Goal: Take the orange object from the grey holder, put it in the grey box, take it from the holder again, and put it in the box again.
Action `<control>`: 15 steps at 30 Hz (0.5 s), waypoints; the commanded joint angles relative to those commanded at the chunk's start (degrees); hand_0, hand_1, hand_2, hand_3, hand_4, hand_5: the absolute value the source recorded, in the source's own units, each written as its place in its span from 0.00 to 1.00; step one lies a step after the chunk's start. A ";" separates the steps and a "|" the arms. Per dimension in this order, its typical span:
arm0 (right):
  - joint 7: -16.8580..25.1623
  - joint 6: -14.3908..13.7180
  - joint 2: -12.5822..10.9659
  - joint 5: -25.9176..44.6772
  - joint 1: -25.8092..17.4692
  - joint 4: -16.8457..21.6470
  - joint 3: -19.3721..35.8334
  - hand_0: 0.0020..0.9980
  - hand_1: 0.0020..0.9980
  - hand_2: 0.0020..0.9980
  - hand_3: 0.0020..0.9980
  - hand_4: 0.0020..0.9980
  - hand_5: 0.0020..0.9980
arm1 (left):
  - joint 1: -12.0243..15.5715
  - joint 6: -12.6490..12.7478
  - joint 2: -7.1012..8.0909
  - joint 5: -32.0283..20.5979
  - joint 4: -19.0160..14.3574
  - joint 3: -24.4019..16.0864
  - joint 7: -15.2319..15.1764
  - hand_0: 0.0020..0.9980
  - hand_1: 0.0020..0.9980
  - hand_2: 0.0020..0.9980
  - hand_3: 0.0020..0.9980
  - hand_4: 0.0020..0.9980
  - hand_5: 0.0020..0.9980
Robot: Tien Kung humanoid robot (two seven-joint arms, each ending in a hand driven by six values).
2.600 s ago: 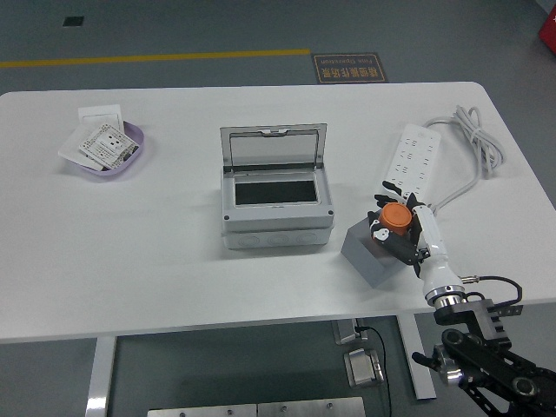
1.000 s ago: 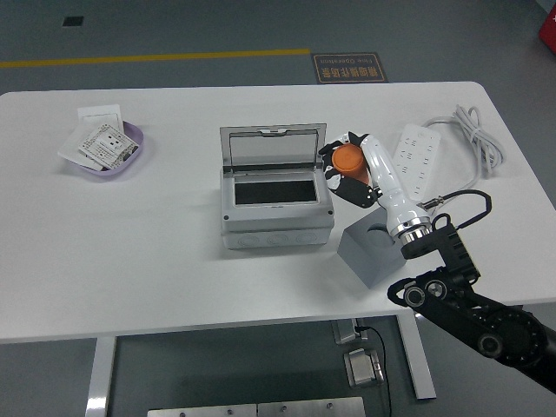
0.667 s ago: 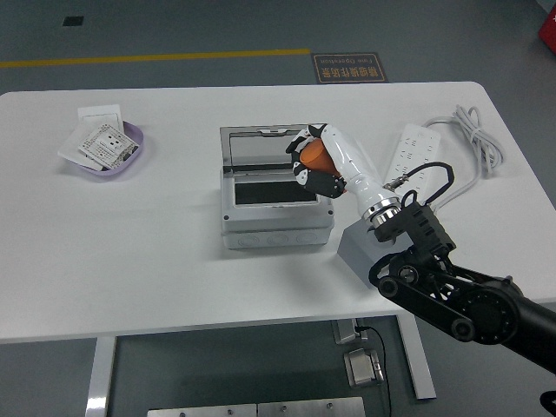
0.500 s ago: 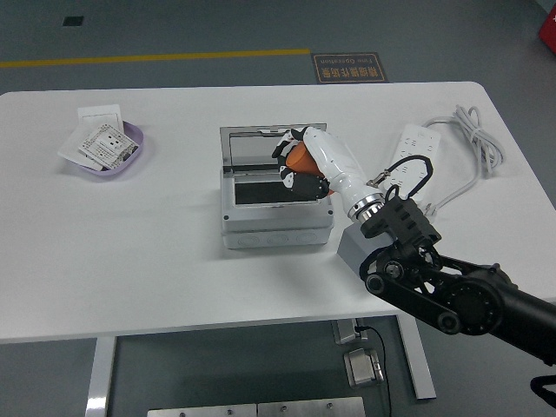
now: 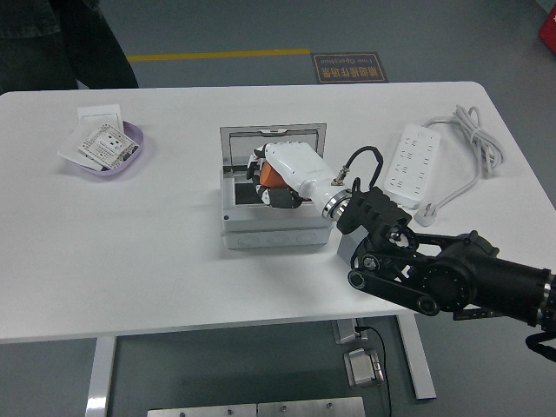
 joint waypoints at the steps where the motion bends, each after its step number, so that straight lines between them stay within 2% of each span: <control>1: 0.37 0.06 0.19 0.28 0.73 -0.59 -1.33 0.00 0.04 0.28 0.21 0.00 0.03 | -0.07 -0.02 0.05 -0.03 0.00 0.09 -0.04 0.64 0.70 0.61 0.60 0.61 0.16; 5: 1.36 0.23 0.66 1.27 2.69 -2.54 -4.45 0.00 0.04 0.28 0.21 0.00 0.03 | -0.31 -0.07 0.15 -0.36 0.00 0.56 -0.29 0.64 0.70 0.61 0.60 0.61 0.16; 15: 3.13 -0.07 2.16 6.17 5.55 -8.43 -6.39 0.00 0.06 0.28 0.22 0.00 0.02 | -0.37 -0.28 0.11 0.02 0.00 0.44 -0.28 0.64 0.70 0.61 0.59 0.60 0.15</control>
